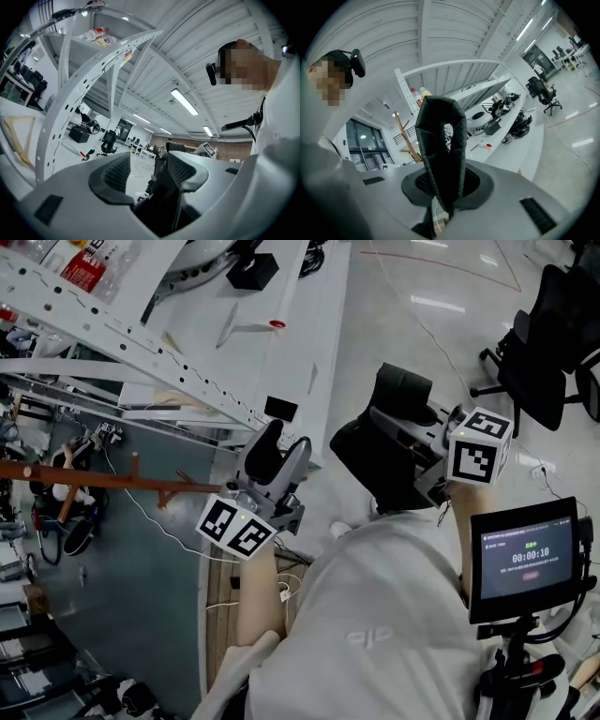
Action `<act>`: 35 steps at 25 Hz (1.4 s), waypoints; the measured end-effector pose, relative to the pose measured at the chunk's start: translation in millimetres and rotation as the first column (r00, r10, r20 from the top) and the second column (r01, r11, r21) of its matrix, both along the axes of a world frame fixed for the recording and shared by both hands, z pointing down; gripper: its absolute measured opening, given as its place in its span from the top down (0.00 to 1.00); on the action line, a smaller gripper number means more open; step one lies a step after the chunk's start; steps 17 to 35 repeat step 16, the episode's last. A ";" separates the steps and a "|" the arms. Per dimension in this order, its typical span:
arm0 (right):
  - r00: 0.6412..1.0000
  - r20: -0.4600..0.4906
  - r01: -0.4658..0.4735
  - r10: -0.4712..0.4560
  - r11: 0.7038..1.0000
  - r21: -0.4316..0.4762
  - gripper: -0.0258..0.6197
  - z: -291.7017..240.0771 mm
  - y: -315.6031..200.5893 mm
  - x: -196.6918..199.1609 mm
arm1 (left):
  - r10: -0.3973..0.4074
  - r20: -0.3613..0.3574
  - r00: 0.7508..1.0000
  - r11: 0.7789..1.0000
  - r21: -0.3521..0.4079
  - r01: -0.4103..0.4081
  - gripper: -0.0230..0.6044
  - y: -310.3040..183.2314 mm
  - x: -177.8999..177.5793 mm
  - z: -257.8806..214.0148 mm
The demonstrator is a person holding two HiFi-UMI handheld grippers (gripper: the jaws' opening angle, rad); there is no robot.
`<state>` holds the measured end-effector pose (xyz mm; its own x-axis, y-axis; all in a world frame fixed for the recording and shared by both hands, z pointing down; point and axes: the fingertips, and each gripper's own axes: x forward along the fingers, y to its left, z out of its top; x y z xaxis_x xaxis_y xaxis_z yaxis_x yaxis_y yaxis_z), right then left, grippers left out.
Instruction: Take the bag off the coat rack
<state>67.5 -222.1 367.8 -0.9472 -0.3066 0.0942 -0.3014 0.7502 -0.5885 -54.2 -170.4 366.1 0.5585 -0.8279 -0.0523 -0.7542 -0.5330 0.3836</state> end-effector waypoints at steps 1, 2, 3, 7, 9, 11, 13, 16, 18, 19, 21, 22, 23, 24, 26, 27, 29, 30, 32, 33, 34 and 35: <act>1.000 0.002 -0.007 0.007 1.000 -0.001 0.87 -0.3 -1.8 1.9 | 0.007 -0.004 1.000 1.000 -0.003 -0.007 0.56 -2.1 1.4 1.2; 1.000 0.004 -0.013 0.013 1.000 -0.003 0.87 -0.4 -3.3 3.4 | 0.014 -0.006 1.000 1.000 -0.006 -0.014 0.56 -4.1 2.4 2.4; 1.000 0.006 -0.019 0.019 1.000 -0.005 0.87 -0.4 -4.5 4.6 | 0.020 -0.009 1.000 1.000 -0.009 -0.020 0.56 -6.2 3.2 3.5; 1.000 0.010 -0.028 0.029 1.000 -0.013 0.87 -0.2 -6.4 5.7 | 0.040 -0.031 0.999 0.999 -0.008 -0.040 0.56 -11.8 7.4 2.5; 1.000 0.013 -0.026 0.026 1.000 -0.016 0.86 -0.2 -5.9 4.5 | 0.048 -0.033 0.998 0.999 -0.005 -0.048 0.56 -12.8 9.3 1.2; 1.000 0.015 -0.020 0.020 1.000 -0.017 0.87 -0.3 -5.4 2.8 | 0.052 -0.031 0.998 0.999 -0.005 -0.052 0.56 -13.2 9.9 1.1; 1.000 0.016 -0.013 0.013 1.000 -0.017 0.87 -0.7 -4.6 0.8 | 0.052 -0.032 0.998 0.999 -0.007 -0.052 0.56 -13.2 9.1 1.6; 1.000 0.019 -0.001 0.002 1.000 -0.018 0.87 -1.8 -2.5 -2.1 | 0.044 -0.037 0.998 0.999 -0.012 -0.044 0.56 -12.9 7.1 2.5; 1.000 0.019 -0.001 0.002 1.000 -0.018 0.87 -1.8 -2.5 -2.1 | 0.044 -0.037 0.998 0.999 -0.012 -0.044 0.56 -12.9 7.1 2.5; 1.000 0.019 -0.001 0.002 1.000 -0.018 0.87 -1.8 -2.5 -2.1 | 0.044 -0.037 0.998 0.999 -0.012 -0.044 0.56 -12.9 7.1 2.5; 1.000 0.019 -0.001 0.002 1.000 -0.018 0.87 -1.8 -2.5 -2.1 | 0.044 -0.037 0.998 0.999 -0.012 -0.044 0.56 -12.9 7.1 2.5; 1.000 0.019 -0.001 0.002 1.000 -0.018 0.87 -1.8 -2.5 -2.1 | 0.044 -0.037 0.998 0.999 -0.012 -0.044 0.56 -12.9 7.1 2.5; 1.000 0.019 -0.001 0.002 1.000 -0.018 0.87 -1.8 -2.5 -2.1 | 0.044 -0.037 0.998 0.999 -0.012 -0.044 0.56 -12.9 7.1 2.5; 1.000 0.019 -0.001 0.002 1.000 -0.018 0.87 -1.8 -2.5 -2.1 | 0.044 -0.037 0.998 0.999 -0.012 -0.044 0.56 -12.9 7.1 2.5; 1.000 0.019 -0.001 0.002 1.000 -0.018 0.87 -1.8 -2.5 -2.1 | 0.044 -0.037 0.998 0.999 -0.012 -0.044 0.56 -12.9 7.1 2.5; 1.000 0.019 -0.001 0.002 1.000 -0.018 0.87 -1.8 -2.5 -2.1 | 0.044 -0.037 0.998 0.999 -0.012 -0.044 0.56 -12.9 7.1 2.5; 1.000 0.019 -0.001 0.002 1.000 -0.018 0.87 -1.8 -2.5 -2.1 | 0.044 -0.037 0.998 0.999 -0.012 -0.044 0.56 -12.9 7.1 2.5; 1.000 0.019 -0.001 0.002 1.000 -0.018 0.87 -1.8 -2.5 -2.1 | 0.044 -0.037 0.998 0.999 -0.012 -0.044 0.56 -12.9 7.1 2.5; 1.000 0.019 -0.001 0.002 1.000 -0.018 0.87 -1.8 -2.5 -2.1 | 0.044 -0.037 0.998 0.999 -0.012 -0.044 0.56 -12.9 7.1 2.5; 1.000 0.019 -0.001 0.002 1.000 -0.018 0.87 -1.8 -2.5 -2.1 | 0.044 -0.037 0.998 0.999 -0.012 -0.044 0.56 -12.9 7.1 2.5; 1.000 0.019 -0.001 0.002 1.000 -0.018 0.87 -1.8 -2.5 -2.1 | 0.044 -0.037 0.998 0.999 -0.012 -0.044 0.56 -12.9 7.1 2.5; 1.000 0.019 -0.001 0.002 1.000 -0.018 0.87 -1.8 -2.5 -2.1 | 0.044 -0.037 0.998 0.999 -0.012 -0.044 0.56 -12.9 7.1 2.5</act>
